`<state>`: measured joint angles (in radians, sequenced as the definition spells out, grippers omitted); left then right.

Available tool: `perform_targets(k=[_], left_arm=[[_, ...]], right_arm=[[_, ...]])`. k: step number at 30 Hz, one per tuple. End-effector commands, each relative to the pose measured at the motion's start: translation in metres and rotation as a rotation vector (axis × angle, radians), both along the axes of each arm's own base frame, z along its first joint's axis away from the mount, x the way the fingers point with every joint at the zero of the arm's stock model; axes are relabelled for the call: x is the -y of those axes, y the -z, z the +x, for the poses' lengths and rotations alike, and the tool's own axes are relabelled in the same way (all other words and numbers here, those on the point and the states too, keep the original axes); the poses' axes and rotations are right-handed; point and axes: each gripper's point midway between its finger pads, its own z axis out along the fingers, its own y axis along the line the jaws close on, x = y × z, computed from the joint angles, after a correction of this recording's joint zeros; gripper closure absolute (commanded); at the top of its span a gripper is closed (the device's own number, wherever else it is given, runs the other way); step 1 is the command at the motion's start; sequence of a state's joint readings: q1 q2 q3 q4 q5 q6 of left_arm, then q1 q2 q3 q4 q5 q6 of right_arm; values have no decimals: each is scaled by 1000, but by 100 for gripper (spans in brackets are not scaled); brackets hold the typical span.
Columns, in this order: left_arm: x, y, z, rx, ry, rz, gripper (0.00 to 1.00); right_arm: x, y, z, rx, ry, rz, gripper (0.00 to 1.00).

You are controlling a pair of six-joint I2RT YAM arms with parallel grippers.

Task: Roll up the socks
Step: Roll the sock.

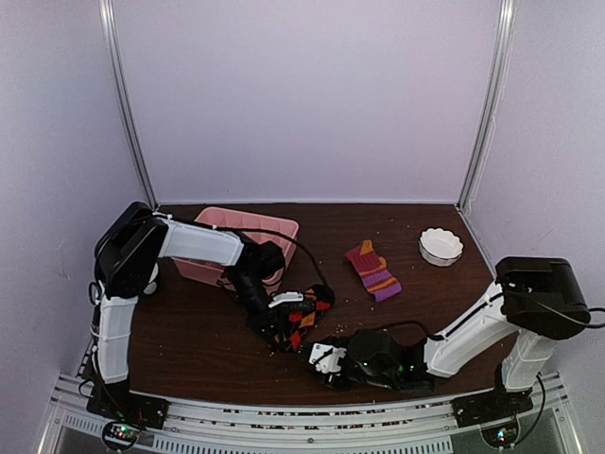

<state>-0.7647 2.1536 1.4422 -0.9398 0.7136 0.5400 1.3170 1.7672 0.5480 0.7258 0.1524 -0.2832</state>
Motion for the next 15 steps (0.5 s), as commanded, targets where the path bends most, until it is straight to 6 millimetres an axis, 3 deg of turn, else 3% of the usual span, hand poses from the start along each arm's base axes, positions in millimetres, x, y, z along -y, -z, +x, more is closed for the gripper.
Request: perform_targets(k=[1, 6, 15], left_arm=[[-16, 26, 7, 14, -12, 113, 100], [-16, 24, 5, -3, 1, 108, 100], [-14, 24, 2, -27, 21, 101, 100]], right_arm=[[-25, 4, 0, 71, -103, -70, 55], [-35, 15, 11, 91, -126, -124, 59], [-32, 31, 35, 82, -123, -187, 61]])
